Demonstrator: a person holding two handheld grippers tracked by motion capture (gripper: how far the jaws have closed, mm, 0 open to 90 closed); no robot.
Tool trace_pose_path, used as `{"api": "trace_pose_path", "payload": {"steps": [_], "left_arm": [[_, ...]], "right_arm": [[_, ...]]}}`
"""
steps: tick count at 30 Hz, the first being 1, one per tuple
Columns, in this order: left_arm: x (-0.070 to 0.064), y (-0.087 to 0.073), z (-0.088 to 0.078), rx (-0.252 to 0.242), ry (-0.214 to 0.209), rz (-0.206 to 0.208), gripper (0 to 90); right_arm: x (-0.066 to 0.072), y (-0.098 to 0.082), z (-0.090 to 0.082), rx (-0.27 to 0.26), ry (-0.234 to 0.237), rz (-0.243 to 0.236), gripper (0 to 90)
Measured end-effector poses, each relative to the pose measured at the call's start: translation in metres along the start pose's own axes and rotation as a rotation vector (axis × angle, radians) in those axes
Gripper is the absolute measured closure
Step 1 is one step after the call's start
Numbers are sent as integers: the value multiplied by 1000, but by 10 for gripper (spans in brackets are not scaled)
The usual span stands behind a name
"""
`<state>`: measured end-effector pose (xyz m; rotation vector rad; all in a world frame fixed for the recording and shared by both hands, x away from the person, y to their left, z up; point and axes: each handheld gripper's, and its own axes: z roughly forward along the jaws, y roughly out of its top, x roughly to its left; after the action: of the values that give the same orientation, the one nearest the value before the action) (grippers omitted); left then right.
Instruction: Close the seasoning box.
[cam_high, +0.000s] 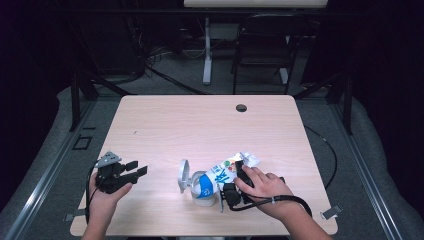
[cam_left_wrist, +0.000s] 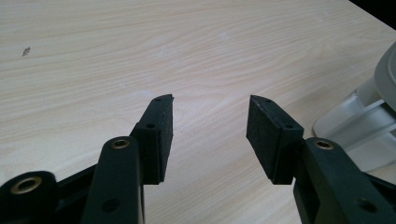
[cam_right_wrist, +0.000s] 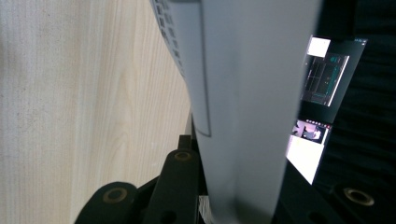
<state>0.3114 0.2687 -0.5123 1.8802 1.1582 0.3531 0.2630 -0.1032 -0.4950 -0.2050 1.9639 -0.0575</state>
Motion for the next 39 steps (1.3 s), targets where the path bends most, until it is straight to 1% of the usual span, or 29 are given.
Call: {"api": "trace_pose_path", "payload": {"steps": [4, 8, 12, 13, 14, 15, 17, 18, 21, 24, 25, 26, 29, 30, 31, 33, 35, 36, 38, 39], "left_arm": [[0, 0, 0, 3, 0, -1, 516], [0, -1, 1, 0, 3, -2, 516], [0, -1, 1, 0, 4, -1, 516], [0, 0, 0, 3, 1, -1, 516], [0, 0, 0, 3, 1, -1, 516], [0, 0, 0, 3, 1, 1, 516], [0, 0, 0, 0, 1, 0, 516], [0, 0, 0, -1, 1, 0, 516], [0, 0, 0, -4, 0, -1, 516], [0, 0, 0, -5, 0, -2, 516], [-1, 0, 0, -4, -1, 0, 516], [-1, 0, 0, -4, -2, 0, 516], [-1, 0, 0, -4, -3, 4, 516], [-1, 0, 0, -4, -2, 4, 516], [-1, 0, 0, -3, -2, 3, 516], [-1, 0, 0, -3, -1, 0, 516], [-1, 0, 1, 1, -2, 3, 516], [-1, 0, 1, 2, -2, 4, 516], [-1, 0, 1, 4, -1, 6, 516], [-1, 0, 1, 4, -1, 6, 516]], "right_arm": [[0, -2, -1, 6, 4, 23, 847], [0, -3, -3, -1, 13, 56, 850], [-2, -3, -5, -11, 12, 66, 851], [0, -2, -6, -16, 20, 91, 851], [-1, -2, -7, -11, 19, 87, 851], [-1, -2, -6, -25, 17, 96, 851], [0, -1, -7, -34, 17, 109, 852], [1, -1, -7, -34, 23, 118, 852], [1, 1, -8, -26, 34, 123, 852], [1, 1, -8, -34, 32, 132, 852], [1, 1, -8, -49, 36, 156, 852], [1, 1, -8, -52, 39, 166, 852], [0, 0, -9, -47, 48, 174, 853], [0, 0, -8, -59, 52, 185, 854], [0, 0, -7, -58, 62, 190, 855], [-1, 0, -9, -38, 65, 180, 855], [1, -2, -8, -54, 70, 197, 856], [-1, -2, -9, -45, 74, 195, 856], [-1, -4, -9, -61, 78, 227, 855], [-2, -4, -10, -58, 84, 233, 856]]}}
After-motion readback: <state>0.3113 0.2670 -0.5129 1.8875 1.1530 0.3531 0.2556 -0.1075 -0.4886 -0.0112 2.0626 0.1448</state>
